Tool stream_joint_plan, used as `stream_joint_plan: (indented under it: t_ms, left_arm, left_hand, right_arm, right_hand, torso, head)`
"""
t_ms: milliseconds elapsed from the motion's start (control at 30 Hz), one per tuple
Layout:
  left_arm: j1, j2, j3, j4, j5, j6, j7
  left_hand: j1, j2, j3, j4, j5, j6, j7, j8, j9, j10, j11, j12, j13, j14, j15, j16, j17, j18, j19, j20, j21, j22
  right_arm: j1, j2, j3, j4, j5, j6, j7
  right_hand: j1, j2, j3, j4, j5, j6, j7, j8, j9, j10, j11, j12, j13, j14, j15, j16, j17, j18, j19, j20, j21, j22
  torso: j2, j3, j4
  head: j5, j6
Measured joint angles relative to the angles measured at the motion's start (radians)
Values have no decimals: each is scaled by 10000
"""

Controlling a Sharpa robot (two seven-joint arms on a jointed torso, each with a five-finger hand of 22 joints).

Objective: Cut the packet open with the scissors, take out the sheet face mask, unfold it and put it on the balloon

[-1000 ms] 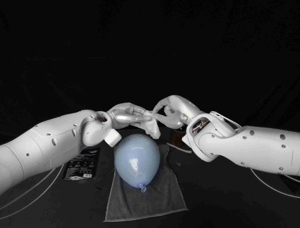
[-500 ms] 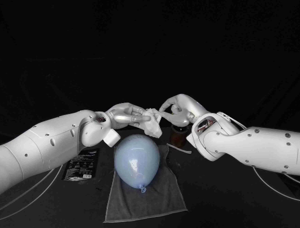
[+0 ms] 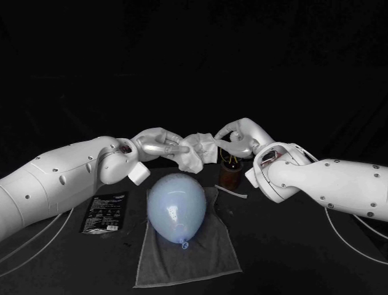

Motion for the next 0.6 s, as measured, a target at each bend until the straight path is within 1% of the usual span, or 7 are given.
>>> stream_joint_plan:
  t_ms: [133, 333, 433, 600]
  left_arm:
    - [173, -10, 0, -57, -404, -71, -16]
    - [518, -20, 0, -173, -931, -135, -80]
    - [670, -16, 3, -238, -1175, -140, -125]
    - [811, 0, 4, -310, -1588, -110, -212]
  left_hand:
    - [-41, -41, 44, -44, 0, 15, -14, 20, 0, 17, 16, 0, 0, 0, 0, 0, 3, -2, 37, -37, 41, 27]
    - [-52, -52, 24, -81, 0, 17, -13, 20, 0, 18, 15, 0, 0, 0, 0, 0, 14, -4, 36, -37, 72, 56]
    - [-52, -52, 29, -86, 0, 48, 17, 19, -1, 56, -19, 0, 0, 0, 0, 0, 23, -6, 36, -36, 103, 78]
    - [-53, -53, 54, -111, 0, 48, 17, 19, 0, 56, -19, 0, 0, 0, 0, 0, 23, -7, 37, -37, 103, 78]
  right_arm:
    - [29, -4, 16, -81, 353, -13, 94]
    - [113, 11, 37, -224, 764, -9, 231]
    - [161, 22, 49, -290, 924, 0, 300]
    - [228, 40, 55, -337, 1139, 32, 408]
  right_hand:
    - [0, 0, 0, 0, 32, -1, 1, -2, 1, 0, 0, -2, -3, 10, -11, 8, 0, -1, -1, 1, 0, -4]
    - [-1, -1, -1, 0, 45, -7, 5, -11, 4, -1, 0, -4, -6, 10, -11, 7, -1, -3, -2, 2, -1, -6]
    - [-1, -1, -1, 0, 45, -4, 2, -17, 5, -1, 0, -5, -4, 10, -10, 7, -2, -3, -3, 2, -1, -4]
    - [-1, -1, -1, 0, 45, 15, -19, 30, 6, -2, 0, -6, 0, 10, -10, 1, -9, -5, -3, 2, -1, -1]
  torso:
    - [3, 6, 1]
    - [1, 6, 0]
    - [-2, 2, 1]
    - [-7, -6, 2]
  head:
    - [-9, -7]
    - [-34, -12]
    - [-49, -19]
    - [-81, -11]
